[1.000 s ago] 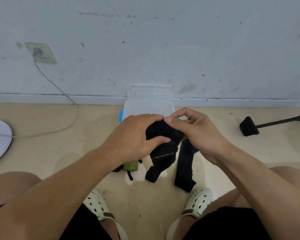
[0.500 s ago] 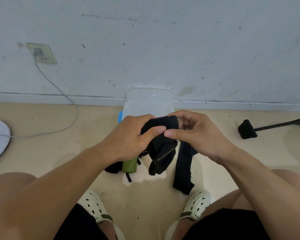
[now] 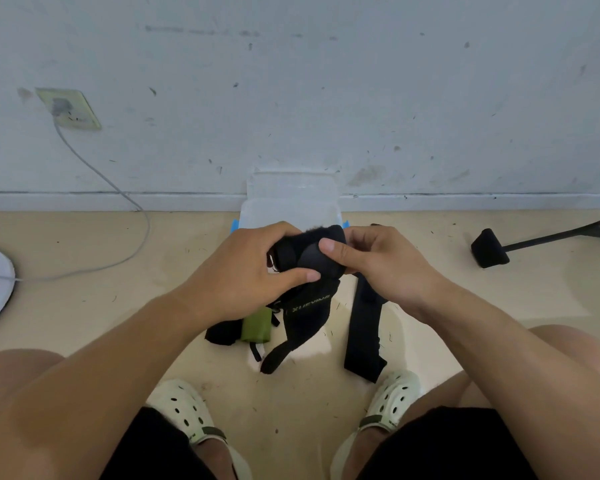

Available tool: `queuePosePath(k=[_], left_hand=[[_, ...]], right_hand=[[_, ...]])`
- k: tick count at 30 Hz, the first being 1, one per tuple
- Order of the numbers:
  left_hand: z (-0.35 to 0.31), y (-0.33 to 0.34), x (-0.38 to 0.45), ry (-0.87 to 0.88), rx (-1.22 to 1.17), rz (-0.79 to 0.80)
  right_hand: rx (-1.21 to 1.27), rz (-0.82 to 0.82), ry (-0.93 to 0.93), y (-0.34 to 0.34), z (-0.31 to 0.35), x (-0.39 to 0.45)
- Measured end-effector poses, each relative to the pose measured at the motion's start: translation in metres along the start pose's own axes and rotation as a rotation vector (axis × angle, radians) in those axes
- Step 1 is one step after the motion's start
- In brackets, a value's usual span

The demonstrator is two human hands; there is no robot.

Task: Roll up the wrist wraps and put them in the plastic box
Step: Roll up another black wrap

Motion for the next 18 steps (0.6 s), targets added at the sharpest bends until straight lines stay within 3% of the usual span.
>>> queuePosePath(k=[5, 13, 18], left_hand=[[-0.003, 0.002, -0.003, 0.053, 0.093, -0.089], [-0.010, 0.013, -0.002, 0.171, 0.219, -0.128], [-0.009, 0.012, 0.000, 0.144, 0.242, -0.155]], right_hand=[[0.037, 0.037, 0.097, 0.000, -0.006, 0.001], [0.145, -0.066, 0.189, 0.008, -0.017, 0.000], [0.050, -0.001, 0.213, 0.009, -0.016, 0.003]])
Point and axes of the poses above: each hand's wrist, its own x-axis towards the middle knuckle, its own y-axis out of the palm, z = x × y, the point moved 3 cm from there along x, towards the middle knuckle, and after that the axes turned 10 degrees about x, right-handed, at the moved point
